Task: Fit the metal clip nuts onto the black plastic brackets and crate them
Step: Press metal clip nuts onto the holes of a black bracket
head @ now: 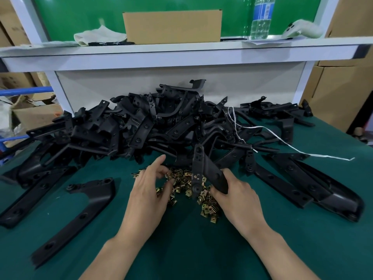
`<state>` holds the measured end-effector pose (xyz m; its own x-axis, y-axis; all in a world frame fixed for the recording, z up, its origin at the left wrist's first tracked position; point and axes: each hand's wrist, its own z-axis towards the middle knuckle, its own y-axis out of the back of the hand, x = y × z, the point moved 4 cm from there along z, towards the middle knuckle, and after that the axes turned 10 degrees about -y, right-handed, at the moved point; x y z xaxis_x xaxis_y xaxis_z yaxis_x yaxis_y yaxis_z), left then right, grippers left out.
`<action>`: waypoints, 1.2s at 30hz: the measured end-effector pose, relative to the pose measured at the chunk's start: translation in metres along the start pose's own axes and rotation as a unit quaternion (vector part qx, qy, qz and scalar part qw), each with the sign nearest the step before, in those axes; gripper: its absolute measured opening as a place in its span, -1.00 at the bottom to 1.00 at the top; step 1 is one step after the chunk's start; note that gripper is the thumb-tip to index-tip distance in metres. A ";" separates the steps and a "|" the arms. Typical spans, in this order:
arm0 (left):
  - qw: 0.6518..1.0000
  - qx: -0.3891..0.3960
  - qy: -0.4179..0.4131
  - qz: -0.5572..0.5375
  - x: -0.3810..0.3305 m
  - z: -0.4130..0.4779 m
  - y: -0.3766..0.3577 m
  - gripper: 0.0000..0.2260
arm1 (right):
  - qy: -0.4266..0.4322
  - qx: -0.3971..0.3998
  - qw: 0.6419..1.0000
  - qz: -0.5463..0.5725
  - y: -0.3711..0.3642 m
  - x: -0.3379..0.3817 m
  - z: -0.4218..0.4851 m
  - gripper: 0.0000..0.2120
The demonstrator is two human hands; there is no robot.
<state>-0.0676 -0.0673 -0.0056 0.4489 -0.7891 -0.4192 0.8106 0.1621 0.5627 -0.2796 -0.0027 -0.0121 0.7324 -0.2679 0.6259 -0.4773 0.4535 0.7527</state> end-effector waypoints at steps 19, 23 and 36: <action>0.982 -0.066 0.103 -0.142 -0.001 0.001 0.006 -0.93 | 0.005 -0.005 1.000 -0.003 -0.002 -0.001 0.001 -0.80; 0.940 -0.132 0.205 -0.237 0.003 0.004 0.013 -0.92 | 0.002 -0.002 1.000 0.000 -0.001 -0.002 0.001 -0.79; 0.745 -0.106 0.343 -0.563 -0.023 0.001 0.004 -0.86 | 0.020 0.002 1.000 -0.006 -0.001 0.000 -0.001 -0.78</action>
<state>-0.0753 -0.0492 0.0073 -0.5320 -0.0197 -0.8465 0.8270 -0.2269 -0.5144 -0.2788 -0.0021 -0.0132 0.7571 -0.2399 0.6077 -0.4698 0.4465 0.7615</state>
